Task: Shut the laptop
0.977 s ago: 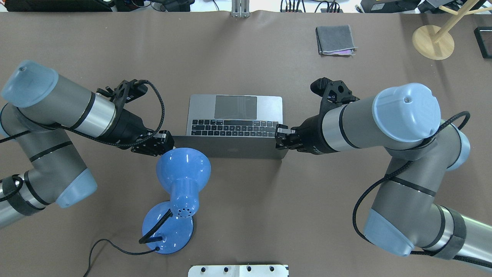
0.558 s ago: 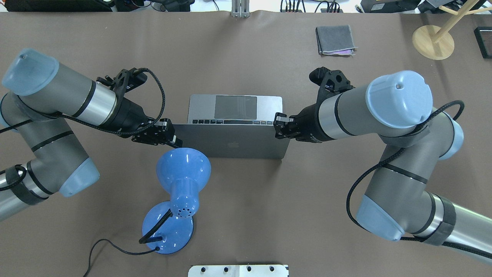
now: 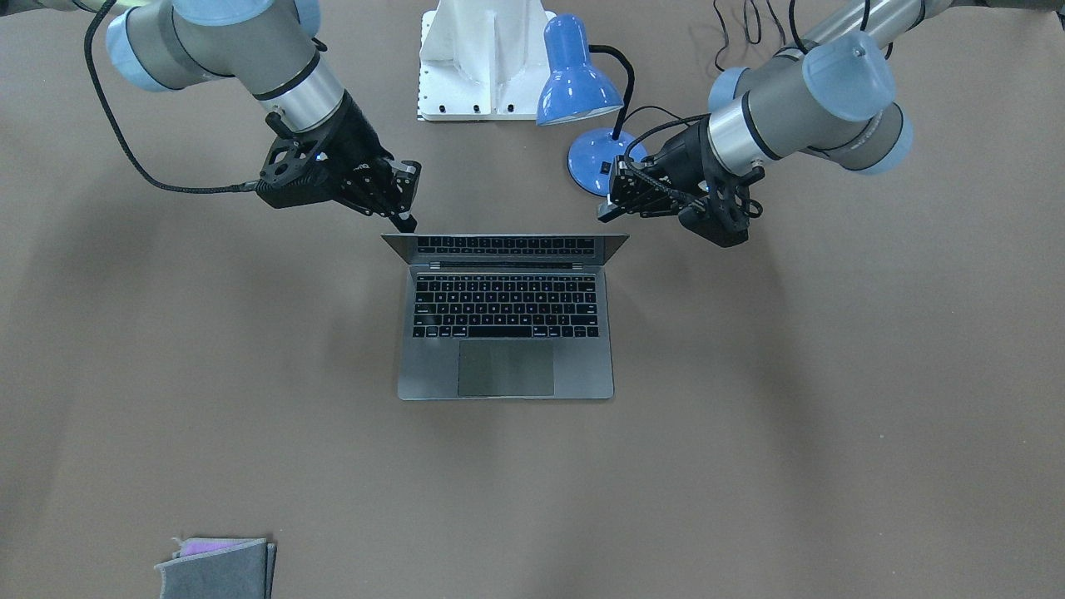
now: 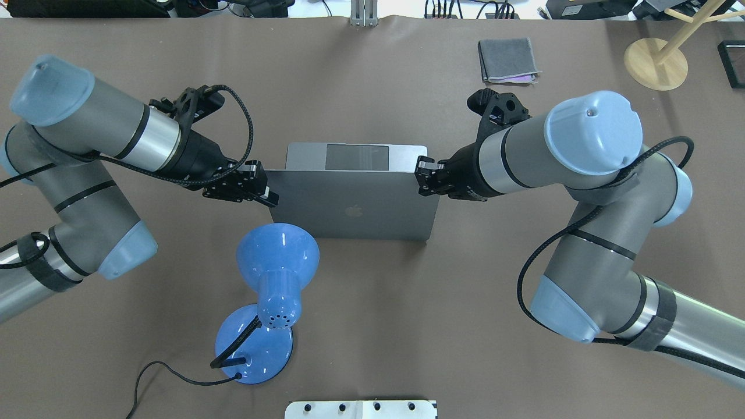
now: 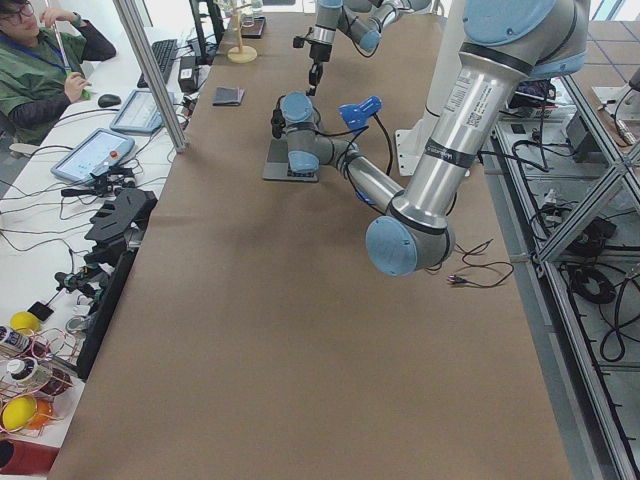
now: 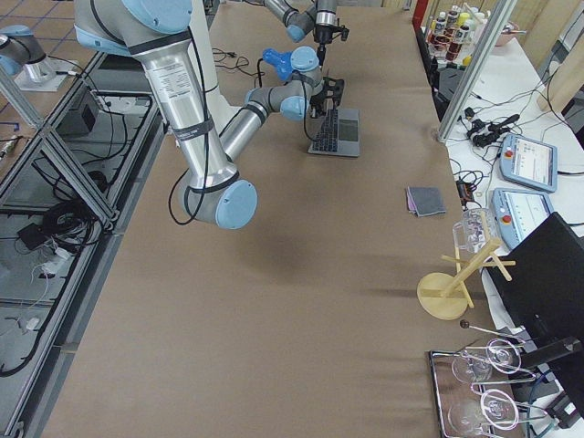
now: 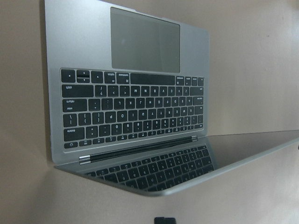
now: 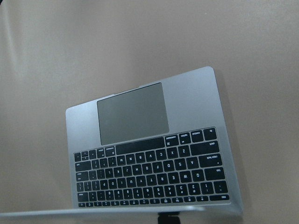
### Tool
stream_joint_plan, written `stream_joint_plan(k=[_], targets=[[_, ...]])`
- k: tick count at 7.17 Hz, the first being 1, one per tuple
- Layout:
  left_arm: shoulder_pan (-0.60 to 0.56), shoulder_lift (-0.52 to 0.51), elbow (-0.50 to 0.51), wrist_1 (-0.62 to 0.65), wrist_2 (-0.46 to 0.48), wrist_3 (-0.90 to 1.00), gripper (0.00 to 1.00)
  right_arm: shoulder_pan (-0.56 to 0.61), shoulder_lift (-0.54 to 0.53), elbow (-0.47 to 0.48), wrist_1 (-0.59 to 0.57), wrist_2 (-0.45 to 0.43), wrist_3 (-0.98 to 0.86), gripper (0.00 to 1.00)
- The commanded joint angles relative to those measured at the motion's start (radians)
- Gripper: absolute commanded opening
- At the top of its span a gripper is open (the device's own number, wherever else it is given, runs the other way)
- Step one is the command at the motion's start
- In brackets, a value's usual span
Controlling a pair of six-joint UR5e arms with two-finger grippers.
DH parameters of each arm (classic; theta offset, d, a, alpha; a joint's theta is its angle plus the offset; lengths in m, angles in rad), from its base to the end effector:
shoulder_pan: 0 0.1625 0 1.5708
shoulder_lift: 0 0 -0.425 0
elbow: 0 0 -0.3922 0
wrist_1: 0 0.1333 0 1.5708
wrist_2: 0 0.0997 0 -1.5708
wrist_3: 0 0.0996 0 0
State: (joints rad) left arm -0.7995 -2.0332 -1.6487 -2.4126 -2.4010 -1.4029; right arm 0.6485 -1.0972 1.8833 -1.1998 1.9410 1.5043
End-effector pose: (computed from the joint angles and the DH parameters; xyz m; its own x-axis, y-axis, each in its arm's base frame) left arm 0.3828 -0.4795 0.2558 0.1253 0.0329 -0.9916 -0.0431 0.9987 0.0277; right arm -0.4163 -0.4375 0.2092 0.3396 0.1796 0.9233 -0.2771 0.9571 -0.0843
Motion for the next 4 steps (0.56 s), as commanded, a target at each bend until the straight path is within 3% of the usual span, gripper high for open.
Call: stream_joint_plan(k=[1,3,4], targets=[[-0.032,-0.047,0.07,0.041,0.002,0.069,0.0,0.02,0.028,-0.042,0.0,0.009,-0.004,0.0],[-0.052,-0.082,0.079,0.159,0.006,0.148,0.0,0.031,0.061,-0.102,0.002,0.009,-0.022,0.0],[-0.053,-0.102,0.104,0.159,0.037,0.148,0.0,0.042,0.092,-0.148,0.002,0.009,-0.022,0.0]])
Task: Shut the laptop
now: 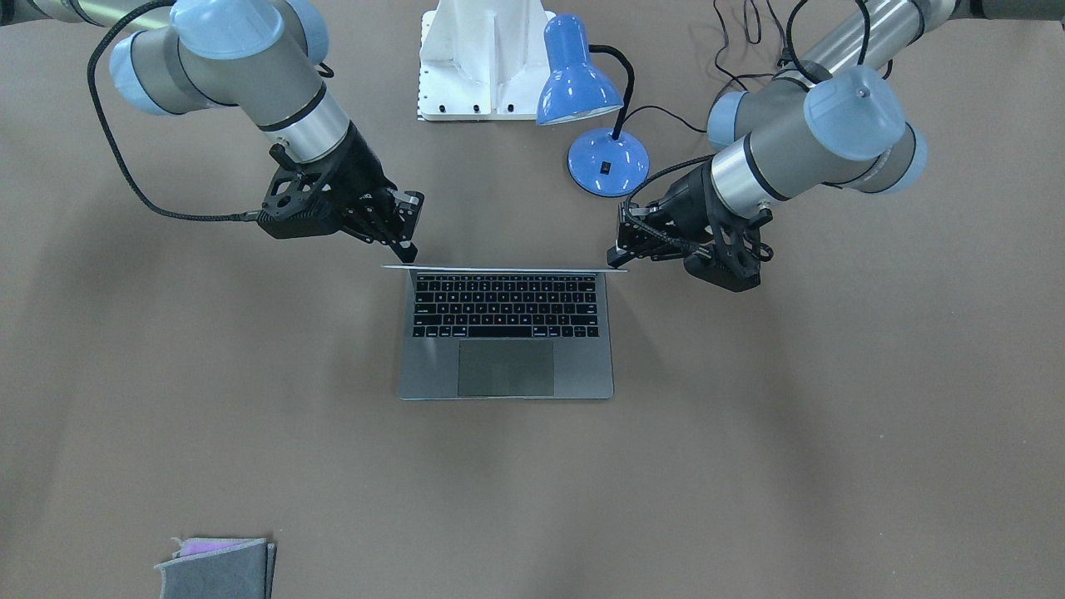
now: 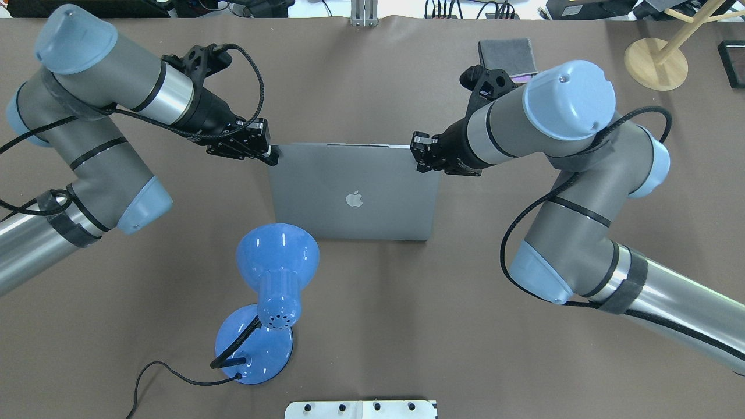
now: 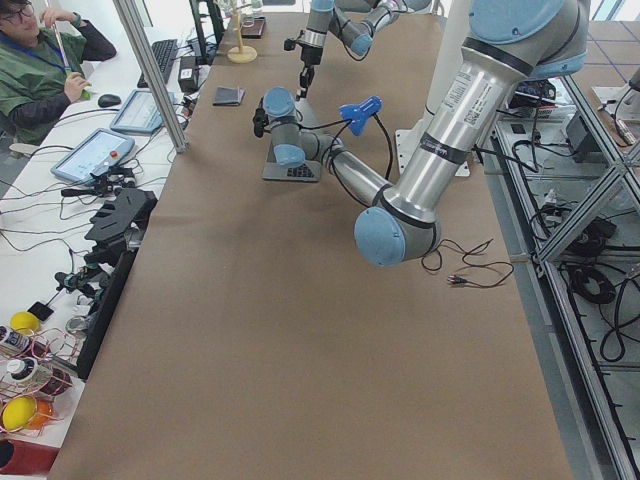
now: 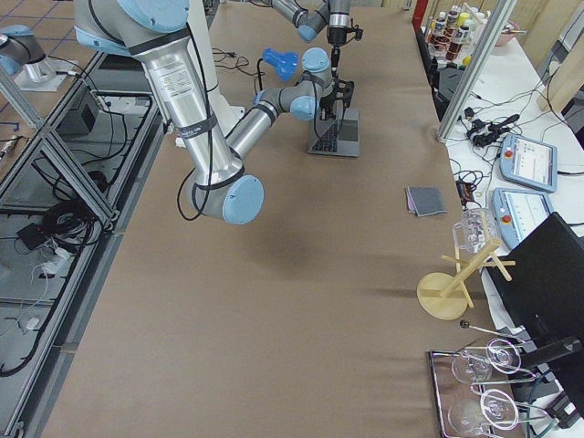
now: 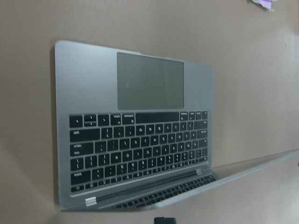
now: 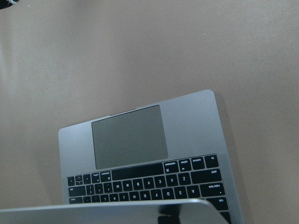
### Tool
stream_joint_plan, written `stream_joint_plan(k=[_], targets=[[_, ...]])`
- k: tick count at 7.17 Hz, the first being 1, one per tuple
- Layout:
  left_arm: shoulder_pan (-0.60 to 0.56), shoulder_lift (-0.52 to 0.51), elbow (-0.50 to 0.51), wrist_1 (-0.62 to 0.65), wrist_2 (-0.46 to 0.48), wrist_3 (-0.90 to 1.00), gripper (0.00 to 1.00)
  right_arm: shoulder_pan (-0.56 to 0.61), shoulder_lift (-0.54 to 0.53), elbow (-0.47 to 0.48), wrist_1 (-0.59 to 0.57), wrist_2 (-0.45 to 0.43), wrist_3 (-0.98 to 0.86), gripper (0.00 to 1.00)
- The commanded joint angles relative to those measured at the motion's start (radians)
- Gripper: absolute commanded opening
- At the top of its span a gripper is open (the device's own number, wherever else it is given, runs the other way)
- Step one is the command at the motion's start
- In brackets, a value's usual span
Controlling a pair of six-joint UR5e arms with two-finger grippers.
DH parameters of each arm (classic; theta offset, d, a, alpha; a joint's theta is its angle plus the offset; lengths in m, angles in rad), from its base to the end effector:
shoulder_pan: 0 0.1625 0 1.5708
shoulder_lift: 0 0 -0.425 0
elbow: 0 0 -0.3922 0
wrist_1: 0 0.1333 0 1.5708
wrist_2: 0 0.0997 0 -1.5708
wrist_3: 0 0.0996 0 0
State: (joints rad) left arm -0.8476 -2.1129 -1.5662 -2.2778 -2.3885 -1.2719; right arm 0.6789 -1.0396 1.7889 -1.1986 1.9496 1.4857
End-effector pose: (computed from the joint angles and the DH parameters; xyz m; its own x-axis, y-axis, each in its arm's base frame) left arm 0.3865 -0.5294 0.2532 0.2190 0.0562 -0.9741 -0.0096 0.9984 0.0555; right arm -0.4290 -0.4701 0.2122 0.3644 0.1925 0.9111 -0.2943 0.9521 -0.0835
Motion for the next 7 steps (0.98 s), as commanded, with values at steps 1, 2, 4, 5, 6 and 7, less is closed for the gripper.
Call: stream_joint_plan(k=[1,2,4,5,6,7], targets=[[-0.005,-0.057,0.072,0.023,0.041,0.017,0.0,0.022,0.052,-0.092,0.002,0.0,-0.011,0.0],[-0.004,-0.082,0.107,0.021,0.064,0.019,0.0,0.031,0.062,-0.133,0.004,0.0,-0.024,0.0],[-0.004,-0.111,0.162,0.021,0.089,0.032,0.0,0.041,0.105,-0.21,0.004,-0.001,-0.025,0.0],[-0.002,-0.116,0.19,0.021,0.119,0.055,0.0,0.041,0.121,-0.25,0.005,-0.001,-0.027,0.0],[0.001,-0.137,0.228,0.021,0.144,0.055,0.0,0.041,0.133,-0.288,0.008,-0.004,-0.027,0.0],[0.011,-0.159,0.265,0.021,0.179,0.055,0.0,0.041,0.147,-0.321,0.011,-0.006,-0.027,0.0]])
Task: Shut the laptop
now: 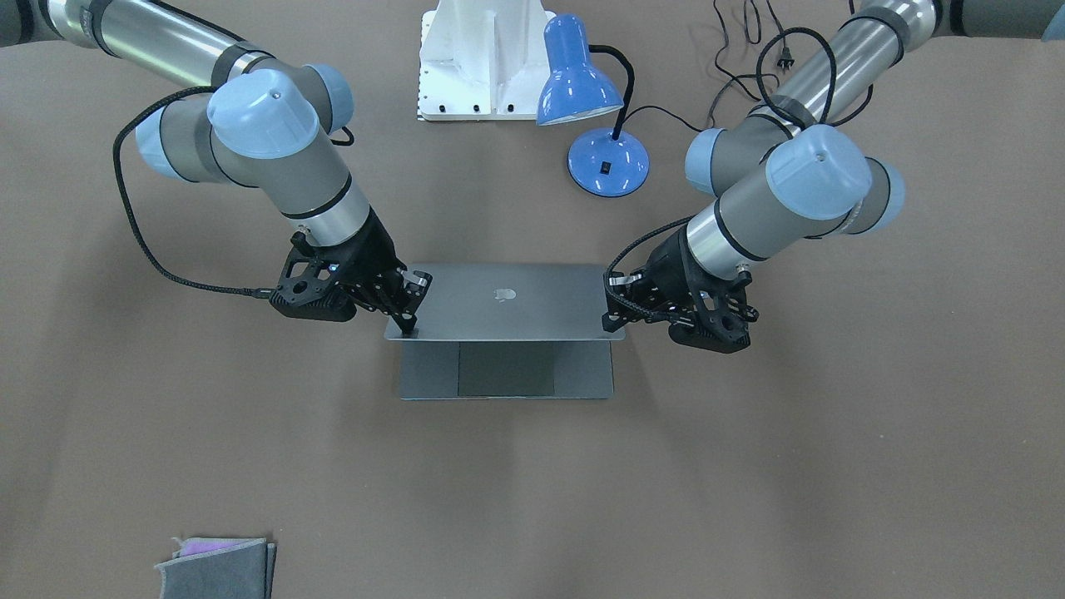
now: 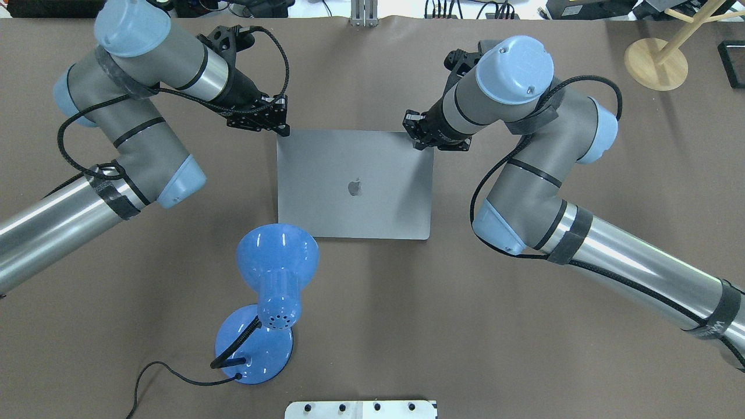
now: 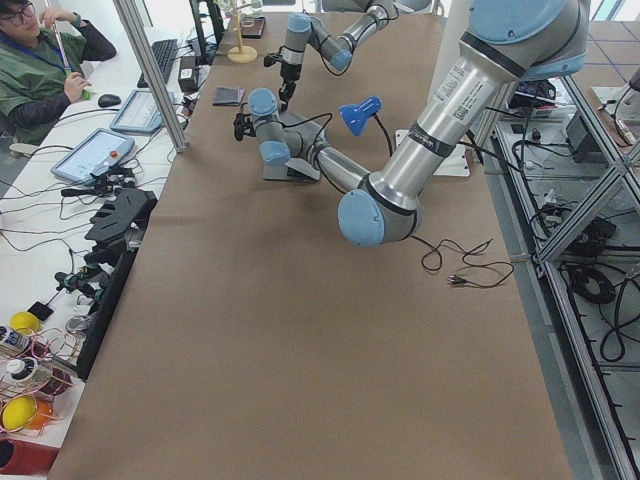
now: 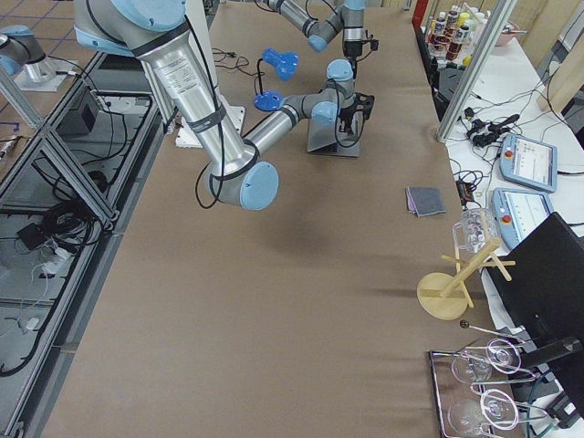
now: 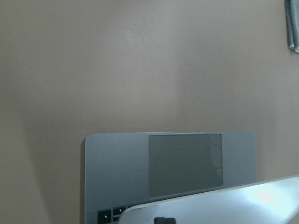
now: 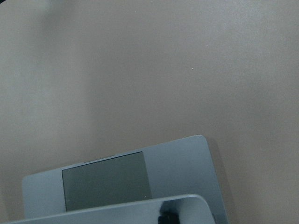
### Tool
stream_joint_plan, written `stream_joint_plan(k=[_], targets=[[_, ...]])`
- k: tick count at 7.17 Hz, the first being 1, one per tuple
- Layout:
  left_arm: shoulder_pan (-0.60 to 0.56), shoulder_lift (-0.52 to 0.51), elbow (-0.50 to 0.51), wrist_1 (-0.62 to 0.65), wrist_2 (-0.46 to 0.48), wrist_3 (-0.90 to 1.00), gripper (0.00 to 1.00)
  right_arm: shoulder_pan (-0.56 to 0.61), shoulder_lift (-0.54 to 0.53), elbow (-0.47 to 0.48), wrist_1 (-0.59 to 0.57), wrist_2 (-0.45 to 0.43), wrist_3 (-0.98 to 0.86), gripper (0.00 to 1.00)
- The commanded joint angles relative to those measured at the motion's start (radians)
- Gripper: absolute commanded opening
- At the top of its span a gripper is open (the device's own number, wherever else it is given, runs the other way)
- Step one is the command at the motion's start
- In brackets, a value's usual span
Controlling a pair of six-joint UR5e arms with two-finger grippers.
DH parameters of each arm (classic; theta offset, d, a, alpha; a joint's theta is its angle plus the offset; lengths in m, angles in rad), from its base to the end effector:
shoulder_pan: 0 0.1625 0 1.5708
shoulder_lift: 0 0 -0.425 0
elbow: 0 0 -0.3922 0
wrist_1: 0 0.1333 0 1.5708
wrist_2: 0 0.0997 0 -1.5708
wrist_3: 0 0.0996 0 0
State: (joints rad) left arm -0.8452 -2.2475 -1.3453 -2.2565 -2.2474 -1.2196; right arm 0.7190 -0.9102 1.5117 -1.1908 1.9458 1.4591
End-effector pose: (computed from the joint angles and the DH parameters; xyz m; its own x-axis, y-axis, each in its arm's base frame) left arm 0.4323 -0.5943 0.2650 0.3329 0.0289 -0.9425 0.0977 0.9931 0.0650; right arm -0.4754 -0.5448 0.2448 0.4584 0.2634 0.8488 -0.3347 0.9359 -0.1096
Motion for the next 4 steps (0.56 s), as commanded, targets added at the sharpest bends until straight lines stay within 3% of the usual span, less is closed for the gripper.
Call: stream_joint_plan(k=[1,4], targets=[[0.026,-0.041,0.075,0.0,0.076,0.003,0.0,-0.001,0.02,-0.063,0.005,-0.004,-0.008,0.0],[0.075,-0.06,0.149,0.001,0.201,0.047,0.0,-0.009,0.049,-0.14,0.007,-0.007,-0.022,0.0]])
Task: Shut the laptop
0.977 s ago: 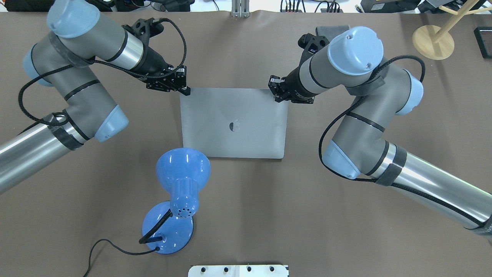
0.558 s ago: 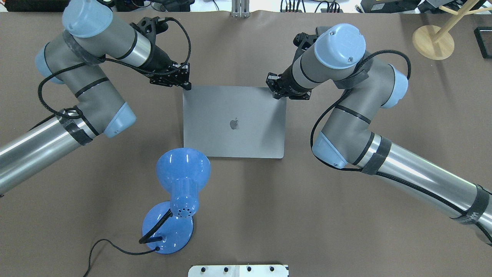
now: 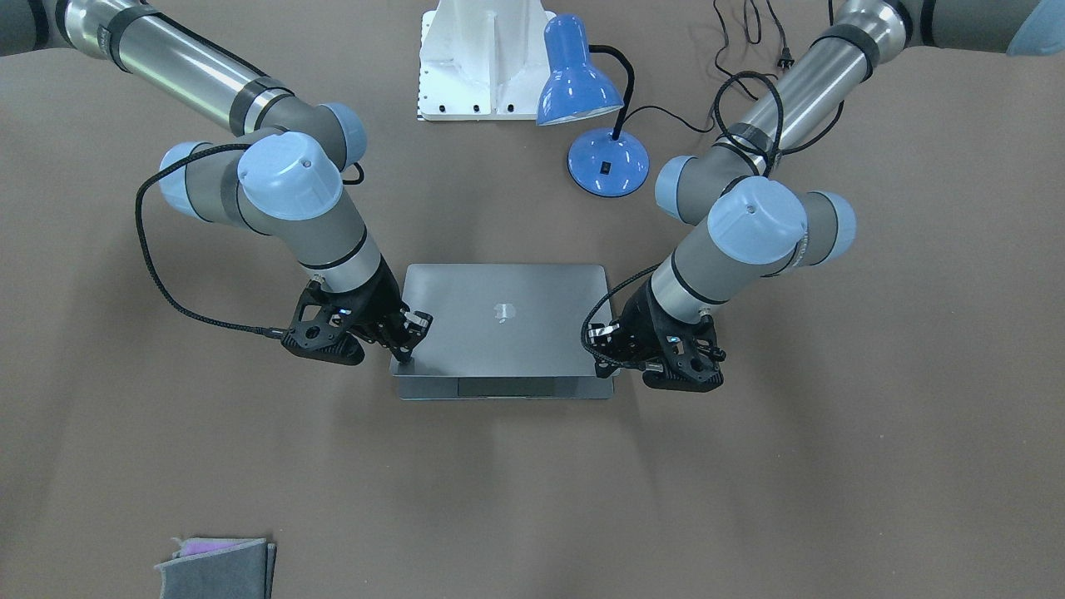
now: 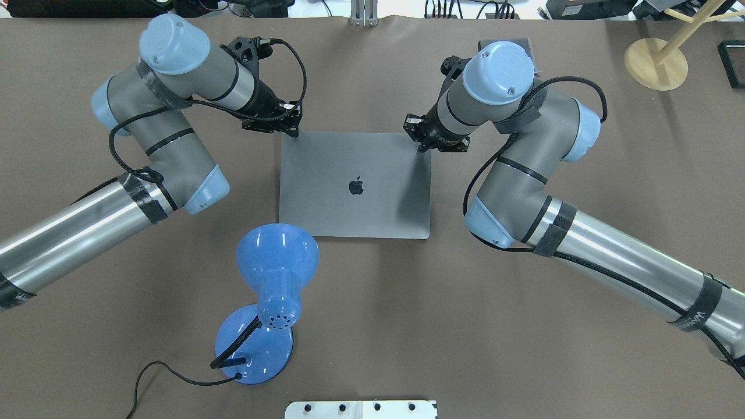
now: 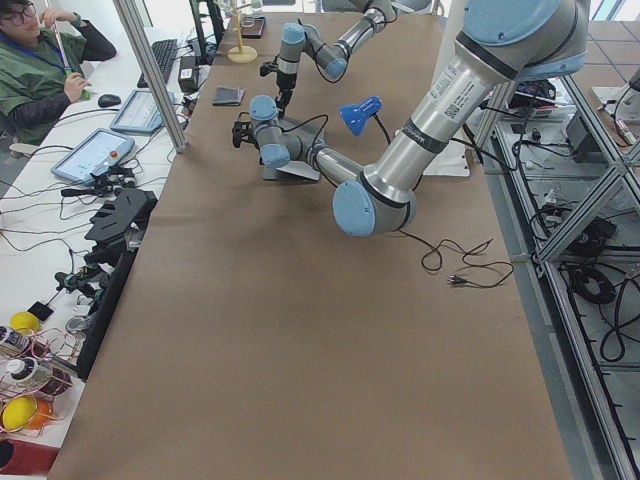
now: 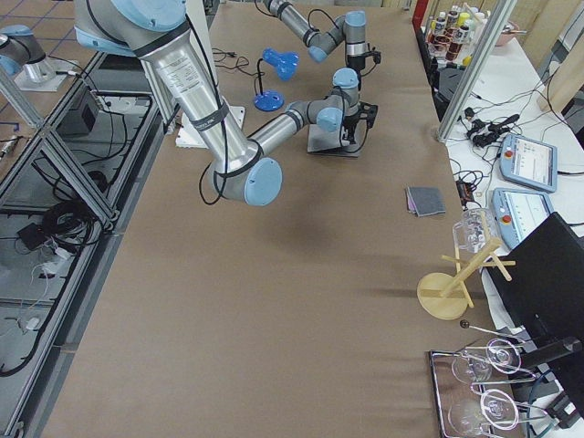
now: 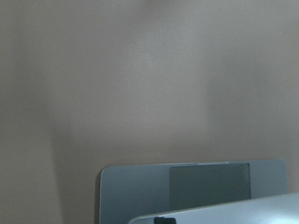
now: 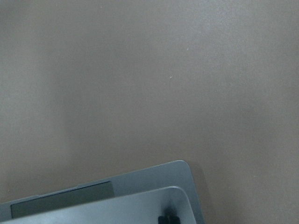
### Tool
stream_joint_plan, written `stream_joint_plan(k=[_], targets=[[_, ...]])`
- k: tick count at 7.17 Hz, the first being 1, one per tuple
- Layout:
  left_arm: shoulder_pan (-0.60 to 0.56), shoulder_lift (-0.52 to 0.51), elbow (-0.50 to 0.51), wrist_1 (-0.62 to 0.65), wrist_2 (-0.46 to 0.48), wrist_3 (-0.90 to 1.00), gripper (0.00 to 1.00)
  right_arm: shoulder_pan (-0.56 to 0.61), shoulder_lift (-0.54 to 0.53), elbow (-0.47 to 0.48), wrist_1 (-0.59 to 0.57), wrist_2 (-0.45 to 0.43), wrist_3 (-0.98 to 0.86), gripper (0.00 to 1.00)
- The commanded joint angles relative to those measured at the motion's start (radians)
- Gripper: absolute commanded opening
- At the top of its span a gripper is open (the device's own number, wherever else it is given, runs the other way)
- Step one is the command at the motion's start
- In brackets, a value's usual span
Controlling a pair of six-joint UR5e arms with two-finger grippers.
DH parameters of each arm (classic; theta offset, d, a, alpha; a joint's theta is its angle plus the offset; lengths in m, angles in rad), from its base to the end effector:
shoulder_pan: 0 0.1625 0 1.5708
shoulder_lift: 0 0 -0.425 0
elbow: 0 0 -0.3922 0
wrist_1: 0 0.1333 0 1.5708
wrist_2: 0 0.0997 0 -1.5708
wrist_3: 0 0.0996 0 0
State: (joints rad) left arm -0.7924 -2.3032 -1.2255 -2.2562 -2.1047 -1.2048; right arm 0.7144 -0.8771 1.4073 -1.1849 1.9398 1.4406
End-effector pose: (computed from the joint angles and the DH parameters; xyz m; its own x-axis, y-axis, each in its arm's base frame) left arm 0.4820 -0.6065 0.2839 0.4204 0.0125 -0.9073 0.1592 0.9834 0.0873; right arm -0.4987 -0.5613 0.2684 0.5074 0.2797 0.8150 -0.3318 0.9363 -0.1148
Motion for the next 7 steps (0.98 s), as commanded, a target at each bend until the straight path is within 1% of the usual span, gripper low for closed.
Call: stream_joint_plan(k=[1,4,5,6,7], targets=[[0.03,-0.004,0.049,0.001,0.078,0.04,0.0,-0.01,0.021,-0.053,0.001,-0.002,-0.003,0.0],[0.031,-0.002,0.049,0.0,0.078,0.042,0.0,-0.021,0.021,-0.053,0.001,-0.012,-0.003,0.0],[0.03,-0.005,0.034,0.0,0.074,0.041,0.0,-0.015,0.021,-0.042,0.002,-0.004,-0.002,0.0],[0.024,-0.002,0.005,0.004,0.063,0.04,0.0,0.0,0.02,-0.024,-0.001,0.019,-0.003,0.0],[0.01,-0.002,-0.031,0.059,0.022,0.04,0.0,0.037,0.007,-0.001,-0.005,0.089,-0.018,0.0]])
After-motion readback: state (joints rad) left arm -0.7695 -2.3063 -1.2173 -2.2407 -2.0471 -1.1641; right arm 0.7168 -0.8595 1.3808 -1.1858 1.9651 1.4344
